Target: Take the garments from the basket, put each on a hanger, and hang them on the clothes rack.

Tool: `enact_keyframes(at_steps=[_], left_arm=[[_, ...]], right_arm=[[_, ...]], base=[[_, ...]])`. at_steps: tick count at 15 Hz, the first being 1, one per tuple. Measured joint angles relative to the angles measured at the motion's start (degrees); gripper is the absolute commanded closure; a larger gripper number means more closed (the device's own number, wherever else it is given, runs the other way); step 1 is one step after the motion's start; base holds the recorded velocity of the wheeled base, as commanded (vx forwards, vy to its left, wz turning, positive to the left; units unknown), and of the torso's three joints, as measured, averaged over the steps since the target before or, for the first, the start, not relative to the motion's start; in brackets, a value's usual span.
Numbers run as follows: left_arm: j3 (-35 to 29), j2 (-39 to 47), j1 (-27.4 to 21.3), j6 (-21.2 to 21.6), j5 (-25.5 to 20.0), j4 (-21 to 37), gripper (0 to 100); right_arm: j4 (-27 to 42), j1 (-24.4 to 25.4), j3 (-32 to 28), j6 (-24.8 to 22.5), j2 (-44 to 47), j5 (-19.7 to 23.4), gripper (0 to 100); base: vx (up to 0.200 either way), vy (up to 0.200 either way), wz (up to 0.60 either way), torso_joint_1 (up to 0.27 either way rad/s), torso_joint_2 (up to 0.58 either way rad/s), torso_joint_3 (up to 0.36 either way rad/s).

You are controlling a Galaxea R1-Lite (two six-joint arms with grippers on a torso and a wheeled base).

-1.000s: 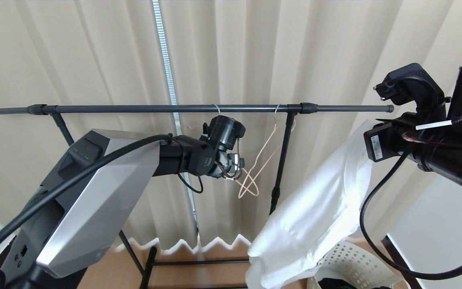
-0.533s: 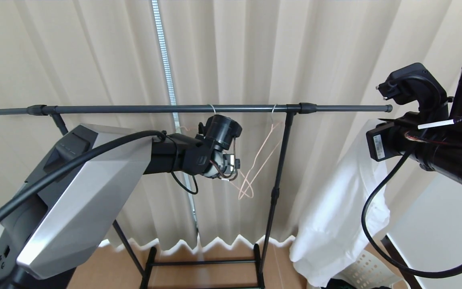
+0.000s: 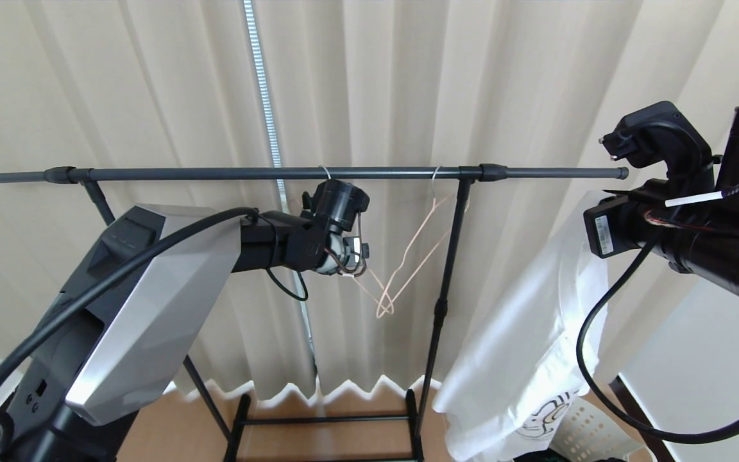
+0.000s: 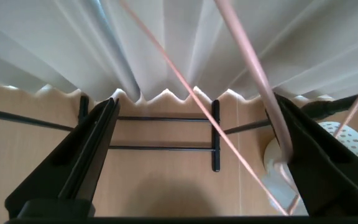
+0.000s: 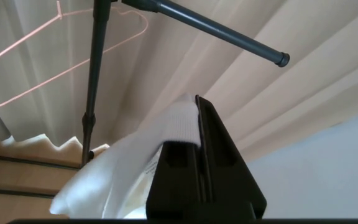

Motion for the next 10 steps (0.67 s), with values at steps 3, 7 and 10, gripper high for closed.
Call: enact_keyframes(at_steps=[3, 7, 10], left_arm=[[-0.2, 0.8, 1.9, -0.1, 0.0, -0.8, 0], [-0.2, 0.2, 3.1, -0.2, 0.2, -0.8, 0], [-0.2, -0.9, 3.6, -0.2, 1.5, -1.3, 0]], right_arm=[[0.0, 0.0, 0.0, 0.0, 0.1, 0.0, 100], [0.0, 0.0, 0.0, 0.0, 0.1, 0.0, 100], [0.0, 0.0, 0.1, 0.0, 0.1, 0.0, 100]], base=[[0.0, 0.0, 0.0, 0.0, 0.0, 0.0], [0.0, 0.0, 0.0, 0.0, 0.0, 0.0], [0.0, 0.0, 0.0, 0.0, 0.0, 0.0]])
